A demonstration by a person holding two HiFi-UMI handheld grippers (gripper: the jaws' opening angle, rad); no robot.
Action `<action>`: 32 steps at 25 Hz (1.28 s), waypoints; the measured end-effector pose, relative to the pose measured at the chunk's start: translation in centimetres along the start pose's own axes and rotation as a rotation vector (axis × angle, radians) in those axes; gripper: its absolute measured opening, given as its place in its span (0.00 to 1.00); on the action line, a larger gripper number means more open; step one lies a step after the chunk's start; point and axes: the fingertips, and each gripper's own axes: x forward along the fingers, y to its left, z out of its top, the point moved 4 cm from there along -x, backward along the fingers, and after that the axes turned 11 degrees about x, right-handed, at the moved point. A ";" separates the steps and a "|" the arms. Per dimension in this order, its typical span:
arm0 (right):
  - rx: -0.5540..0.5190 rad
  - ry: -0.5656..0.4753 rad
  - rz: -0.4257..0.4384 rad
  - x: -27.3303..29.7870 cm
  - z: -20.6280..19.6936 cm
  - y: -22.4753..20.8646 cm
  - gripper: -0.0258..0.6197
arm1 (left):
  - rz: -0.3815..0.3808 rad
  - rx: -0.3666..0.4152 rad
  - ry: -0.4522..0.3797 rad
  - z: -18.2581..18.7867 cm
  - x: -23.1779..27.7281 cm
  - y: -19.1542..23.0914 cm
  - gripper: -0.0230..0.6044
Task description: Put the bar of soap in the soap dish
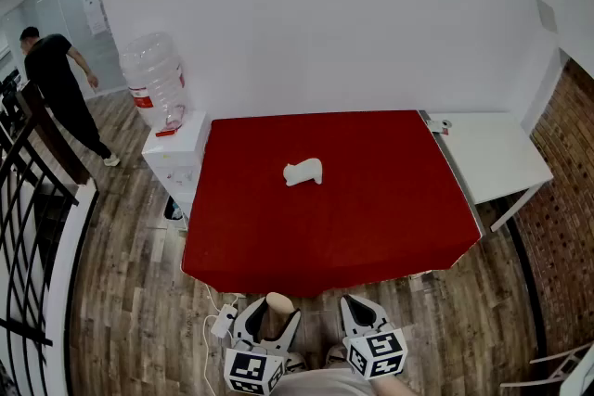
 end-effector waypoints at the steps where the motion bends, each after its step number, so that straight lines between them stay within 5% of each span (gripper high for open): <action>1: -0.001 -0.002 -0.001 0.2 0.0 0.3 0.03 | 0.002 0.006 0.000 0.2 -0.2 0.4 0.46; 16: 0.013 0.010 -0.010 7.2 1.5 -1.8 0.03 | -0.002 -0.026 0.018 0.2 5.2 5.1 0.46; 32: -0.087 0.020 0.107 22.9 14.1 -10.4 0.03 | 0.094 -0.010 0.017 4.1 23.5 12.9 0.46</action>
